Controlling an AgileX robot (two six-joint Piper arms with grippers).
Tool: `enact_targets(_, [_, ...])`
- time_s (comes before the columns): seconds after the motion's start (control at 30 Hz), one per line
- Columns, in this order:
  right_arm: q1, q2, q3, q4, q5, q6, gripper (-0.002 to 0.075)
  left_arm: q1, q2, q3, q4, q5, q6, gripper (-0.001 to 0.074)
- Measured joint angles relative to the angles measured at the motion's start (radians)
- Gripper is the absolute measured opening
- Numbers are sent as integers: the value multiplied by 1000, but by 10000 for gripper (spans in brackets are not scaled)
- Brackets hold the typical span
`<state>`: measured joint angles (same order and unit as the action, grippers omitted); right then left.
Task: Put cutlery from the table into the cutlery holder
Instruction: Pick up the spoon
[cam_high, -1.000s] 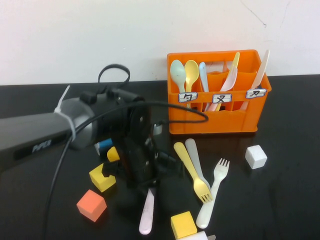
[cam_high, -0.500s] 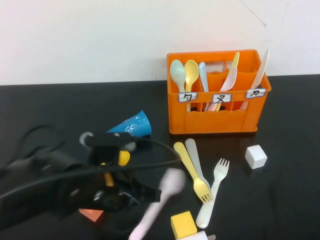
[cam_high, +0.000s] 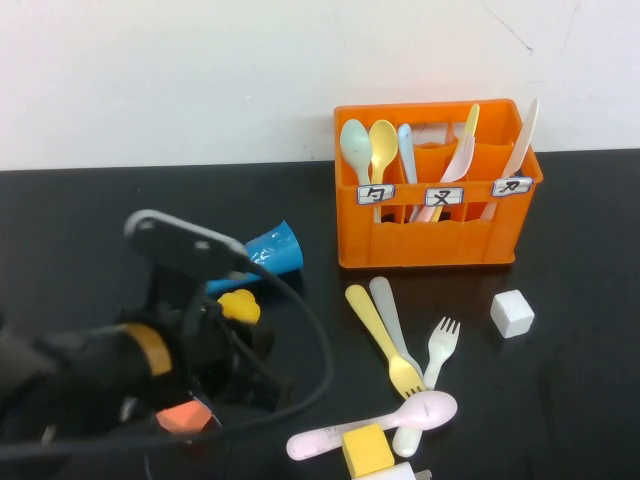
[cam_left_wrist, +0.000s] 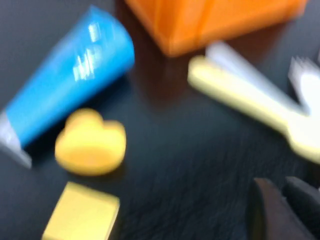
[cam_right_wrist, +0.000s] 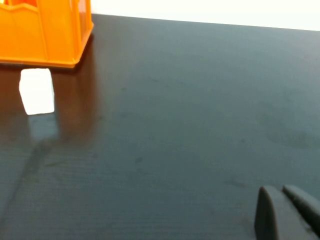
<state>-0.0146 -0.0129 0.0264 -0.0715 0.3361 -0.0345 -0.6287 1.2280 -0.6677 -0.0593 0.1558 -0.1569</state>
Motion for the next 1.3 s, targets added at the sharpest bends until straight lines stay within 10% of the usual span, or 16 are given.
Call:
enact_targets(0.27, [0, 0, 0, 0, 0, 0, -3, -56, 195, -327, -14, 548, 223, 351])
enact_targets(1.3, [0, 0, 0, 0, 0, 0, -3, -186, 565, -498, -66, 586, 696, 347])
